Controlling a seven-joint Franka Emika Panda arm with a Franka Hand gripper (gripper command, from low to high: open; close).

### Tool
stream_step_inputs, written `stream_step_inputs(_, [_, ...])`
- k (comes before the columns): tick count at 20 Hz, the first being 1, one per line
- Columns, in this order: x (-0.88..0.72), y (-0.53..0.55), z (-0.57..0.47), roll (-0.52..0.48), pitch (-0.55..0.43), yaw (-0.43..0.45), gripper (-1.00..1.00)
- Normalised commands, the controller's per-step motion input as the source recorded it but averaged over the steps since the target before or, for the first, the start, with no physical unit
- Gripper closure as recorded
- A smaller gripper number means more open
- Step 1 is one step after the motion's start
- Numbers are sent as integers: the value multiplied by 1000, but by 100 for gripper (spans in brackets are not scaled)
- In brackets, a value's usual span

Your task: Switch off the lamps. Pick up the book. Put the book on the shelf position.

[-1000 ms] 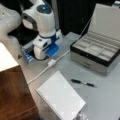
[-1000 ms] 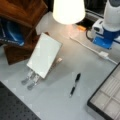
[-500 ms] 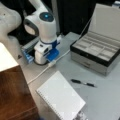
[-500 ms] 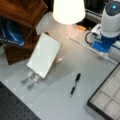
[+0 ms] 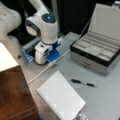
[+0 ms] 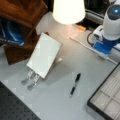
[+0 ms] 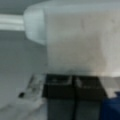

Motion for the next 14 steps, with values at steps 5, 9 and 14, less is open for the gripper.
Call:
stream_step_inputs(5, [-443, -100, -277, -110, -363, 59, 100])
stream_step_inputs(9, [-426, -195, -257, -86, -358, 96, 100])
stream_step_inputs(14, [-434, -242, -259, -53, -349, 88, 100])
